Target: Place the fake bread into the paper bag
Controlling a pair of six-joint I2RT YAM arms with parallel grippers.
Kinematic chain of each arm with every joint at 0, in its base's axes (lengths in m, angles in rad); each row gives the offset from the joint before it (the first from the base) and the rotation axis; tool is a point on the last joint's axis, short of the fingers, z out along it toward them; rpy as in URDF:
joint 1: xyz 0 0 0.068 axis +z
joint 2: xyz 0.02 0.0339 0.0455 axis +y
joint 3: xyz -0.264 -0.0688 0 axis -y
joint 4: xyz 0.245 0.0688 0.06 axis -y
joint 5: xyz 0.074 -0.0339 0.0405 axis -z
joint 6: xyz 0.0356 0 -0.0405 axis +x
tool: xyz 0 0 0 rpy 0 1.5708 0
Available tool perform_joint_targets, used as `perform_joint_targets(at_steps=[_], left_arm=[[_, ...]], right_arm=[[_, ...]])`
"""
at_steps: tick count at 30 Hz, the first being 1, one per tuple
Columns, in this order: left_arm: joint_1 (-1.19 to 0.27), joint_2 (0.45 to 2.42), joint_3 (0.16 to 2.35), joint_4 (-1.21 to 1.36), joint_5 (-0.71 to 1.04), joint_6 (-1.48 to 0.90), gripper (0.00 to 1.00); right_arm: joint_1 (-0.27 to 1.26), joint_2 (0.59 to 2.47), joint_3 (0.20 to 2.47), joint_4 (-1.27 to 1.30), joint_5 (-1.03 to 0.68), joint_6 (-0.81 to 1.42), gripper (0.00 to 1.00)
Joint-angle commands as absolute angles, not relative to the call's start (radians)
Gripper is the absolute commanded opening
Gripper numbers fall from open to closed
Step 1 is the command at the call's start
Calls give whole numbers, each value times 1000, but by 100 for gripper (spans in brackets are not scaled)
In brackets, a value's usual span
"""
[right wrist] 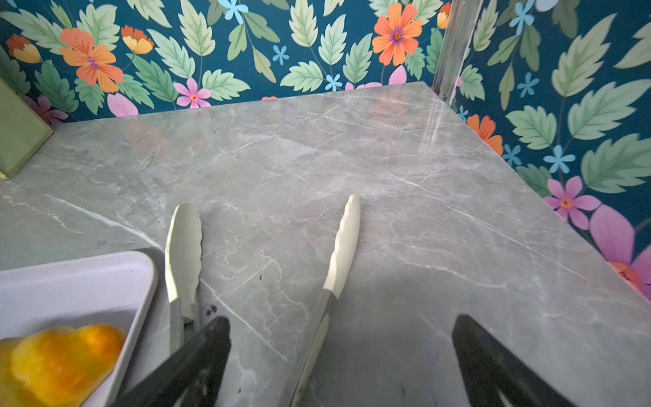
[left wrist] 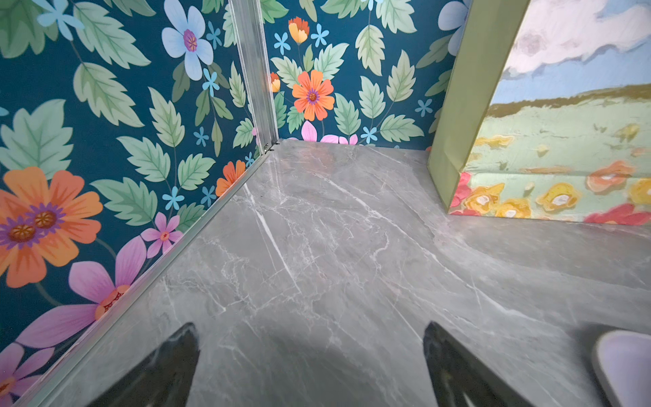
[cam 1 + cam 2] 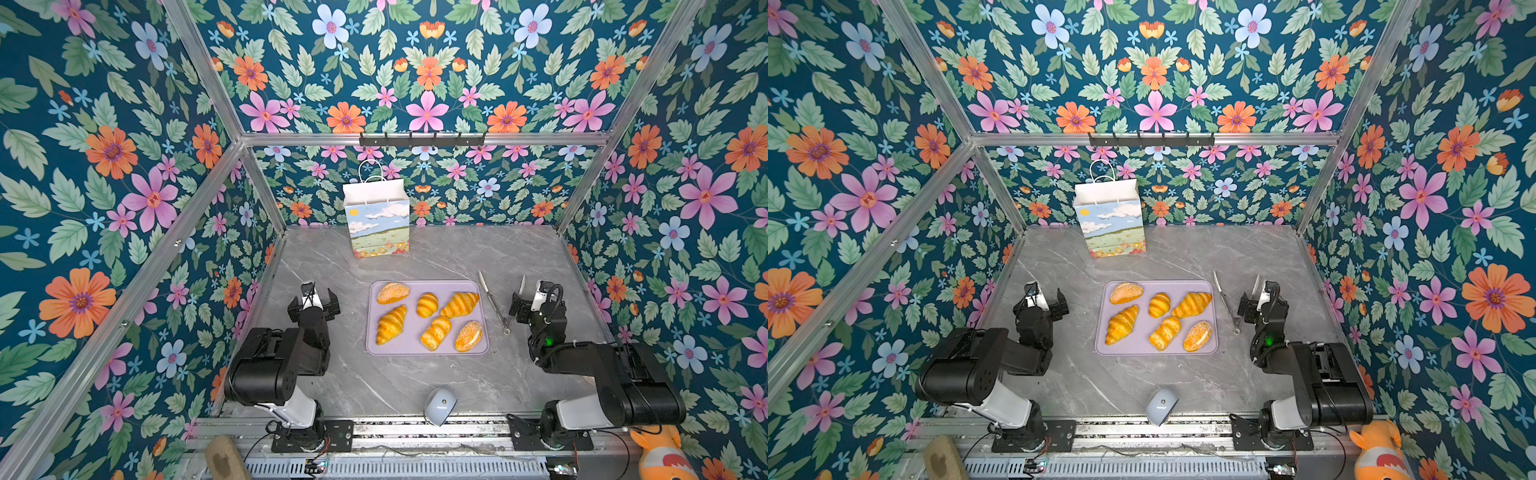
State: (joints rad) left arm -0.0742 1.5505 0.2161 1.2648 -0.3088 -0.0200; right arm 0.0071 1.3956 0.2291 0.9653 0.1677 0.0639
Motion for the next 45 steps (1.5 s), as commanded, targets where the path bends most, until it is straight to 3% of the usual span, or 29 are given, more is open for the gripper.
perform_joint_targets(at_steps=[1,7,12,17,20,24,29,38,45], left_arm=[[-77,1477,219,1242,-380,-36,100],[-76,1222,372,707,-451,-182,100],[-75,1103,550,323,-456,-358,100],[-74,1072,698,77,-388,-454,100],[-74,1045,725,77,-204,-422,100],[-74,1017,732,151,64,-404,100],[-78,1058,790,170,307,-401,98],[-121,1064,795,229,477,-351,97],[-123,1070,784,245,499,-354,96]], right_arm=[[8,1302,235,929,211,84,99],[8,1121,437,452,191,164,99],[7,1021,571,142,176,449,99],[8,991,671,-58,-151,524,99],[8,995,722,-203,-241,534,98],[26,1017,791,-417,-237,514,95],[155,1037,819,-572,-57,448,95],[163,1166,826,-623,49,416,95],[163,1278,825,-579,34,409,96]])
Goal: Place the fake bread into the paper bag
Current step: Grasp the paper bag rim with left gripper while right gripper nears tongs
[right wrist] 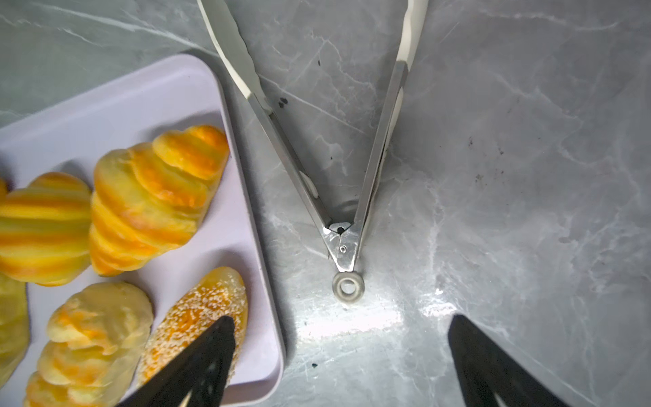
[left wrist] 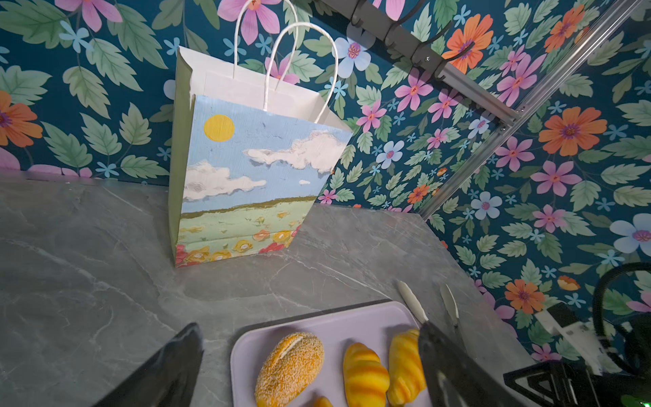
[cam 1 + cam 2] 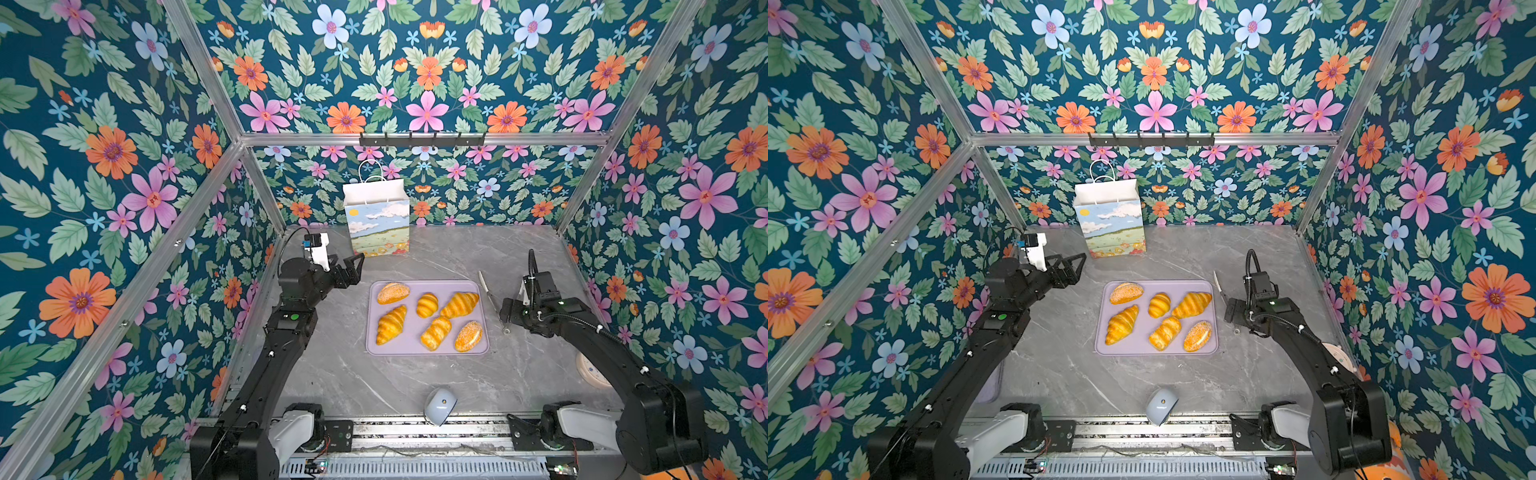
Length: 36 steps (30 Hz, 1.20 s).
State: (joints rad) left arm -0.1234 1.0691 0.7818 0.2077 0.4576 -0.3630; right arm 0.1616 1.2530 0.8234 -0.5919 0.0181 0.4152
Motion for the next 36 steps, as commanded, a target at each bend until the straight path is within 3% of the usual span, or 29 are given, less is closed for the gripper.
perform_joint_targets(at_steps=[1,10,16,18,26,36], left_arm=[[-123,1071,784,248,504,-354,96],[-124,1102,789,241,491,-348,96],[-121,1178,904,84,168,-368,99],[-118,1233,968,65,132,-364,100],[-84,1618,1515,-241,131,-412,93],[-63,2071,2248,-615,203,-416,75]], right_arm=[[163,1288,825,-574,34,407,97],[163,1392,849,-530,67,389,99],[163,1463,889,-516,59,384,99],[163,1480,899,-516,59,382,99],[163,1491,900,-507,49,382,99],[163,1467,883,-493,33,384,99]])
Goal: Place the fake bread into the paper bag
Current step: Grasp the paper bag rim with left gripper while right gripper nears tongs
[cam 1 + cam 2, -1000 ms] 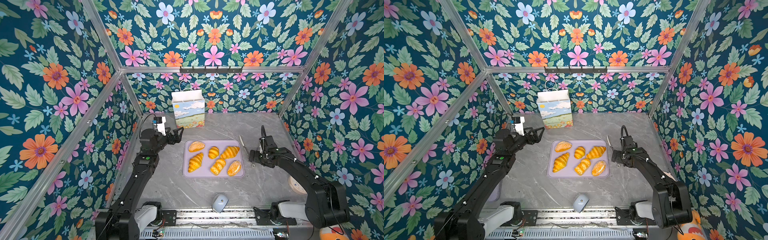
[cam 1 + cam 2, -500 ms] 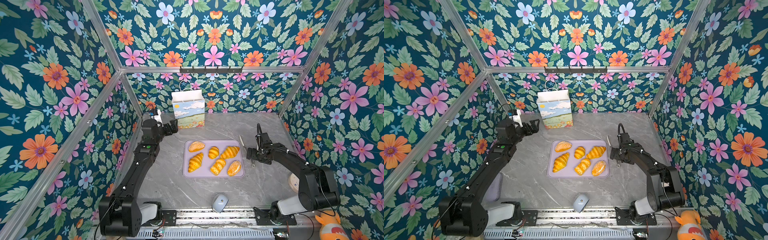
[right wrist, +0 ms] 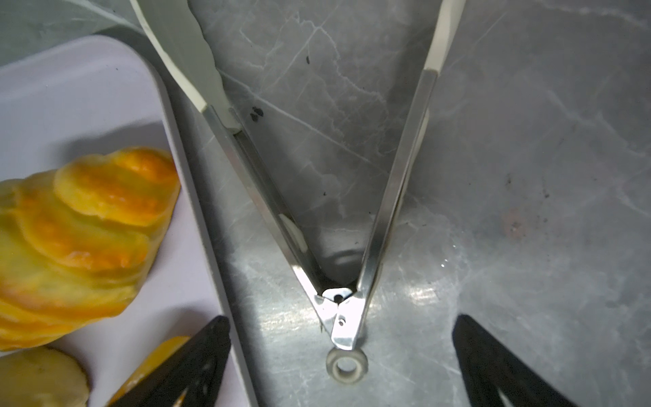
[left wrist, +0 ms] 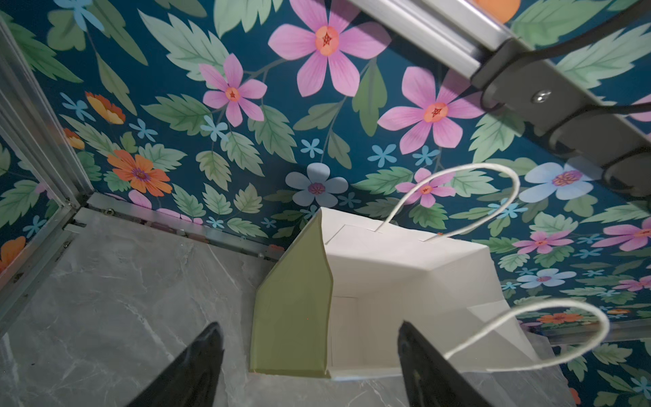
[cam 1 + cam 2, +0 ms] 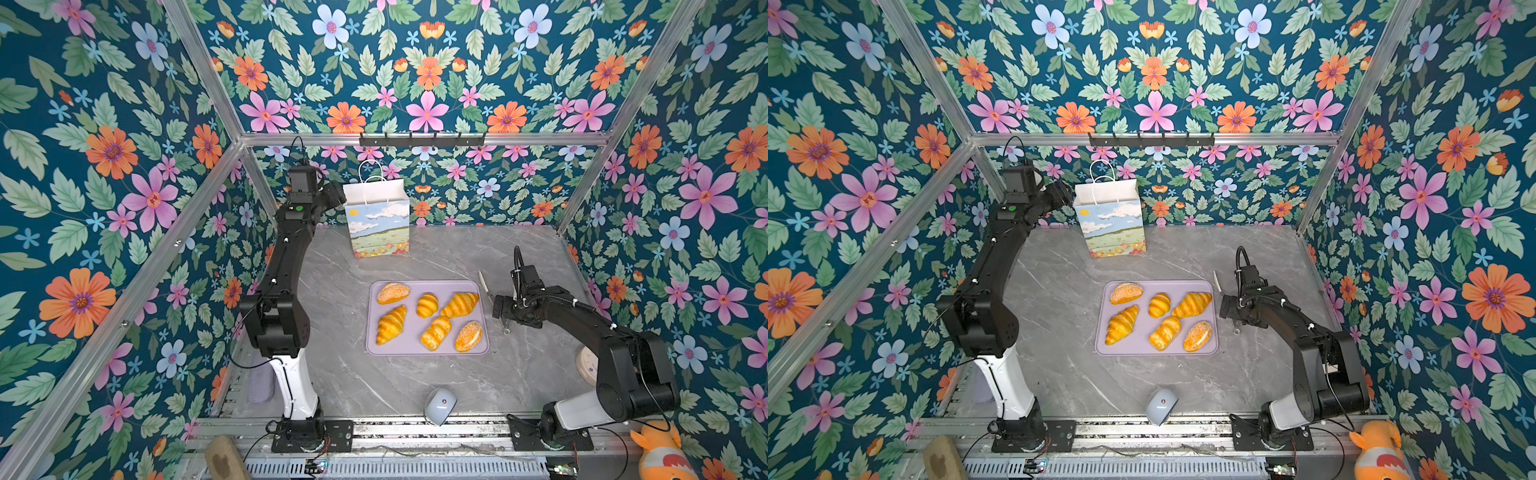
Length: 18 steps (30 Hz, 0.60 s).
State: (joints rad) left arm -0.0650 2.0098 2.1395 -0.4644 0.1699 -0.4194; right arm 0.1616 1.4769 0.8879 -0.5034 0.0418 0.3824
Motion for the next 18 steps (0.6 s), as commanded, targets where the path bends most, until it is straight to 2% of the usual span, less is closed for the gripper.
perform_joint_targets(at_steps=[1,9,18], left_arm=[[-62,2099,2298,-640,205,-409,74],[-63,2196,2360,-589,251,-384,64],[-68,2266,2411,-589,283,-365,43]], right_arm=[[163,1464,879,-491,31,385,99],[163,1442,871,-490,29,387,99],[163,1443,872,-487,20,386,99]])
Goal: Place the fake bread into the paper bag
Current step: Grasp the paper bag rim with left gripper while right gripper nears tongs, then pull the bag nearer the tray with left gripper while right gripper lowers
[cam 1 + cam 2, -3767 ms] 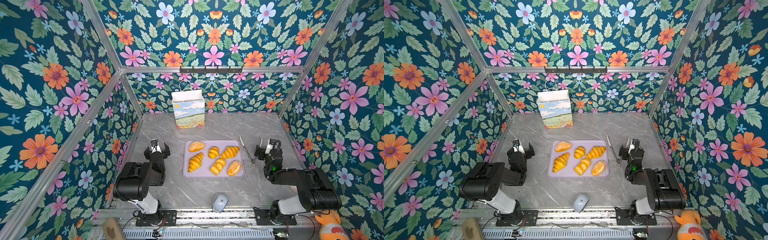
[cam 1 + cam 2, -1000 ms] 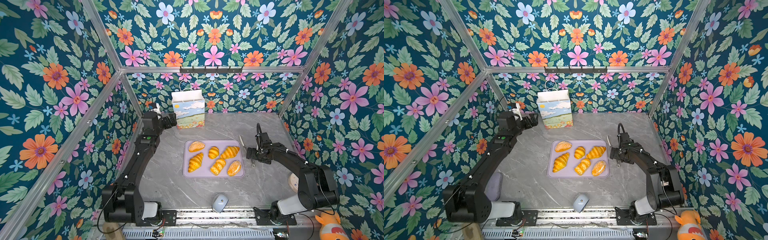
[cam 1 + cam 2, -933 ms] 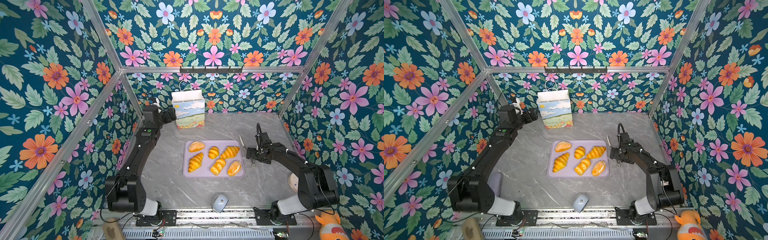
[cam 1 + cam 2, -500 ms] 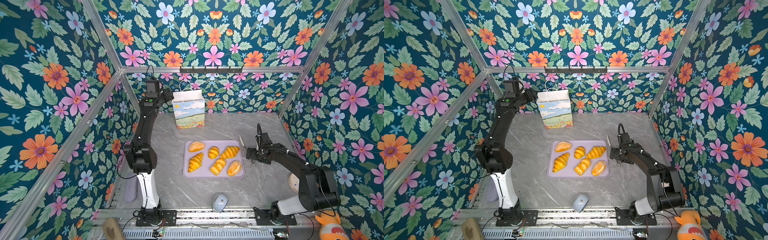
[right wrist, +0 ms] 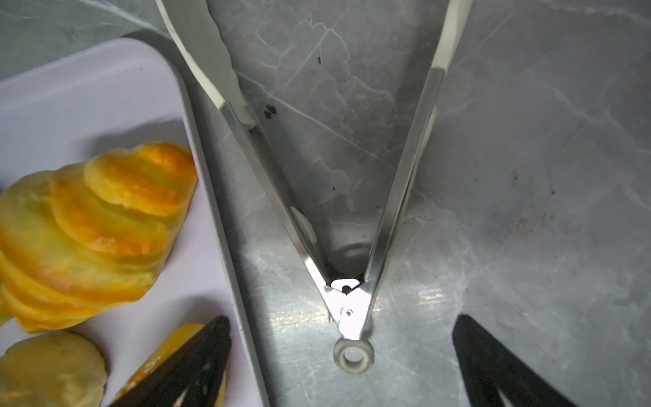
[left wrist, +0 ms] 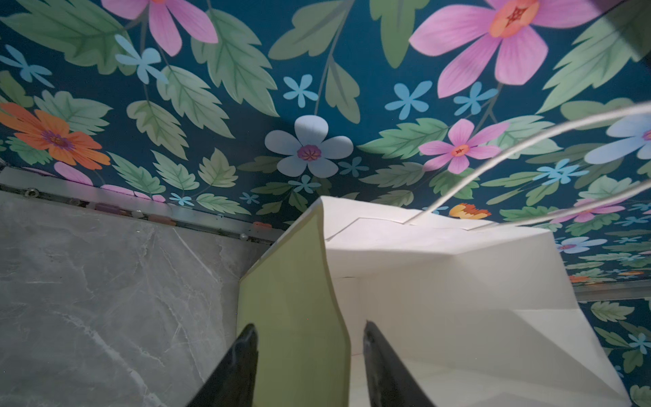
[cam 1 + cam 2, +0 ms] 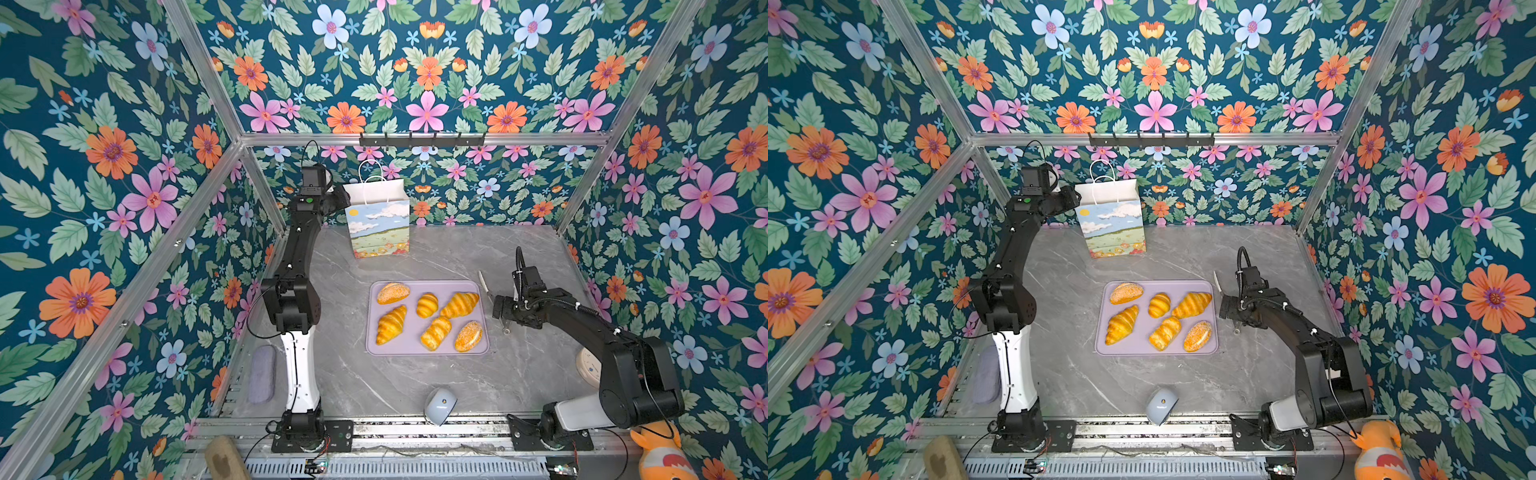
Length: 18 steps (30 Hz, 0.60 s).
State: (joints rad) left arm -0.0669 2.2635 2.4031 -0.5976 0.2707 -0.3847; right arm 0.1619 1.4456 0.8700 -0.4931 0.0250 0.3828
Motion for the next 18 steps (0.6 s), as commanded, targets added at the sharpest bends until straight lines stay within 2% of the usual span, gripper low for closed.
perform_joint_targets(at_steps=[1,10,14,18], left_arm=[[-67,2267,2411,-589,284,-365,40],[-75,2261,2408,-591,322,-376,10],[-91,2241,2381,-598,332,-380,3],[-122,2199,2327,-588,302,-395,1]], right_arm=[[163,1443,872,-488,20,385,99],[164,1443,873,-491,19,385,99],[163,1442,871,-486,18,386,99],[163,1443,867,-484,15,386,99]])
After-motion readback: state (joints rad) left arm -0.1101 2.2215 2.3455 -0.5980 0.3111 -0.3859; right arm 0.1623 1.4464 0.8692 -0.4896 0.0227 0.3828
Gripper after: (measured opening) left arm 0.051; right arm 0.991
